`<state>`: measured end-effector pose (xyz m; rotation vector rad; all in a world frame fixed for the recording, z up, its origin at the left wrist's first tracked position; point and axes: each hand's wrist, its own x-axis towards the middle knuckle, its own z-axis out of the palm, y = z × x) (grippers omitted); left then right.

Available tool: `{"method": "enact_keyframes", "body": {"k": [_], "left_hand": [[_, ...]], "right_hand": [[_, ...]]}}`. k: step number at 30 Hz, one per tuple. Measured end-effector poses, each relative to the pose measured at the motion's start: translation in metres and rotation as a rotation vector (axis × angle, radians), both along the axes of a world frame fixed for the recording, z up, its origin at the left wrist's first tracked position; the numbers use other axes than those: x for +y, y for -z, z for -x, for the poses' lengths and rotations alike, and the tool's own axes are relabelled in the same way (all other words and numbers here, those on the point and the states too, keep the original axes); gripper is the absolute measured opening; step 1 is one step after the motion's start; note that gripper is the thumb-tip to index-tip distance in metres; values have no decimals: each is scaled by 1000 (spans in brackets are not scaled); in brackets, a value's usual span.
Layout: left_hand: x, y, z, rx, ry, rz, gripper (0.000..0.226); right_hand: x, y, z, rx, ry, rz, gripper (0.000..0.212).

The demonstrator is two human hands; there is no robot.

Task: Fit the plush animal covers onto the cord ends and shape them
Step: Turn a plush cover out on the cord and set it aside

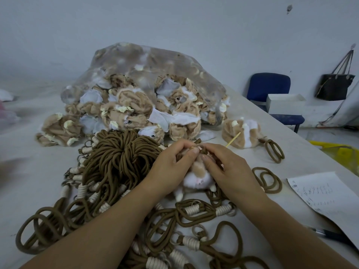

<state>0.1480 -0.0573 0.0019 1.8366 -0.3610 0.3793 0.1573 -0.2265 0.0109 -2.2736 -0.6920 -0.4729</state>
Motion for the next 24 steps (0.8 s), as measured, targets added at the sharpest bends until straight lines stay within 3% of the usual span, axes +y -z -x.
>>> {"method": "enact_keyframes", "body": {"k": [11, 24], "left_hand": [[-2, 1, -2, 30, 26, 26, 15], [0, 2, -2, 93, 95, 7, 21]], "right_hand": [[6, -3, 2, -167, 20, 106, 39], [4, -10, 1, -160, -2, 246, 38]]}}
